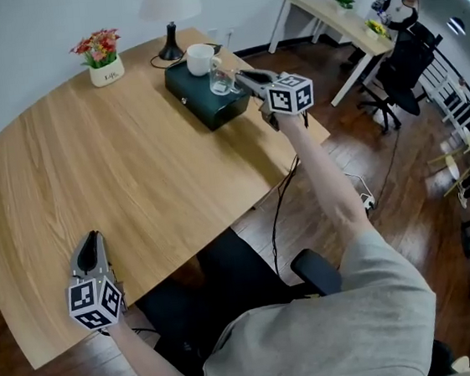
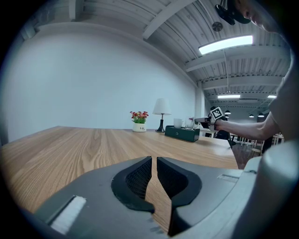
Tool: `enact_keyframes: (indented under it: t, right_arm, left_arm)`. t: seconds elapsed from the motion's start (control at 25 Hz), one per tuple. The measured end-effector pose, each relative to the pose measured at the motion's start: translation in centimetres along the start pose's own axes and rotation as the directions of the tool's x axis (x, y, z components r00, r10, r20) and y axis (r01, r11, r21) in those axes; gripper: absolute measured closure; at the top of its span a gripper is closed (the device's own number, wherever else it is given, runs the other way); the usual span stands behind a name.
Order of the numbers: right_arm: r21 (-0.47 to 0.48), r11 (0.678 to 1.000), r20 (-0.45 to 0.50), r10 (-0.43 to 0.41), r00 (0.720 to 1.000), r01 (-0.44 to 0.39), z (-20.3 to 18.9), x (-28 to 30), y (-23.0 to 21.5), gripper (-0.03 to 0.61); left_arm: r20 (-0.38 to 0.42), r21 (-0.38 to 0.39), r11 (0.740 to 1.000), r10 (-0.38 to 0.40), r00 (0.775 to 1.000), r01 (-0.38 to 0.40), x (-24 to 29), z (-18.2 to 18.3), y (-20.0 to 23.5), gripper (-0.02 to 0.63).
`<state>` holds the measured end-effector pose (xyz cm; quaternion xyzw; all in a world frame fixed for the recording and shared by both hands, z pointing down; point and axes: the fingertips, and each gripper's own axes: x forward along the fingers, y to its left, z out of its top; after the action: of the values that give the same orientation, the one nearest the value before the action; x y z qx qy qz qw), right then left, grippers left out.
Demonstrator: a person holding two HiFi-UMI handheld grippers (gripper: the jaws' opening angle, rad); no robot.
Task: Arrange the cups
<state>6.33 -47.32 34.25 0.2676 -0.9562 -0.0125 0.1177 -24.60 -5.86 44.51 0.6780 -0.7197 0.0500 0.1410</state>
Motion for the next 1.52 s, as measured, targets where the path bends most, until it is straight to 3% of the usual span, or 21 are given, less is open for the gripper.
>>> enact_keyframes:
  t: [0.2,0.36,0.44,0.52,0.68,0.76,0.88,1.08,1.32,1.52]
  right_arm:
    - [-0.074,0.996,0.022,-0.044,0.999,0.045,0.0,-0.2,-0.3,0.500]
    - [0.010,0.994,0.120,-0.105,0.987,0.105,1.1,-3.0,-1.0,0.489]
    - [0.088,0.992,0.208,-0.107,0.972,0.091,2.0,-5.4,0.1,0.489]
    - [0.121,0.993,0.292,-0.023,0.956,-0.013,2.7,-6.6,4.2,0.492]
    - [0.031,0.956,0.336,0.266,0.904,-0.293,1.6,-4.9,16.2,0.506]
    - [0.000,0.926,0.326,0.357,0.875,-0.378,0.9,-3.6,20.7,0.506]
    - [-0.030,0.898,0.313,0.426,0.849,-0.439,0.0,-1.6,25.3,0.506]
    - [-0.079,0.902,0.320,0.426,0.846,-0.424,-0.7,0.1,28.1,0.514]
    - [-0.070,0.918,0.327,0.390,0.861,-0.390,-0.5,0.7,27.9,0.528]
    - [-0.076,0.924,0.357,0.377,0.854,-0.376,0.0,-0.1,27.8,0.528]
  left_arm:
    - [0.000,0.002,1.000,0.003,1.000,-0.003,-0.1,0.1,0.2,0.568]
    - [0.005,0.001,1.000,0.003,1.000,-0.003,0.0,-0.1,0.0,0.568]
    - [0.005,0.001,1.000,-0.002,1.000,0.002,0.2,-0.1,-0.2,0.568]
    - [0.002,0.004,1.000,-0.006,1.000,0.006,0.4,0.1,-0.4,0.568]
    - [-0.006,0.020,0.998,-0.056,0.998,0.056,1.7,0.3,-2.4,0.568]
    - [-0.013,0.027,0.995,-0.096,0.995,0.097,2.7,0.3,-4.3,0.568]
    - [-0.021,0.036,0.991,-0.125,0.992,0.125,3.7,0.2,-6.4,0.568]
    - [-0.021,0.035,0.990,-0.137,0.990,0.138,4.4,0.6,-7.2,0.584]
    - [-0.017,0.038,0.990,-0.134,0.991,0.135,4.0,0.8,-7.0,0.584]
    - [-0.019,0.042,0.990,-0.135,0.991,0.136,3.8,1.0,-7.1,0.584]
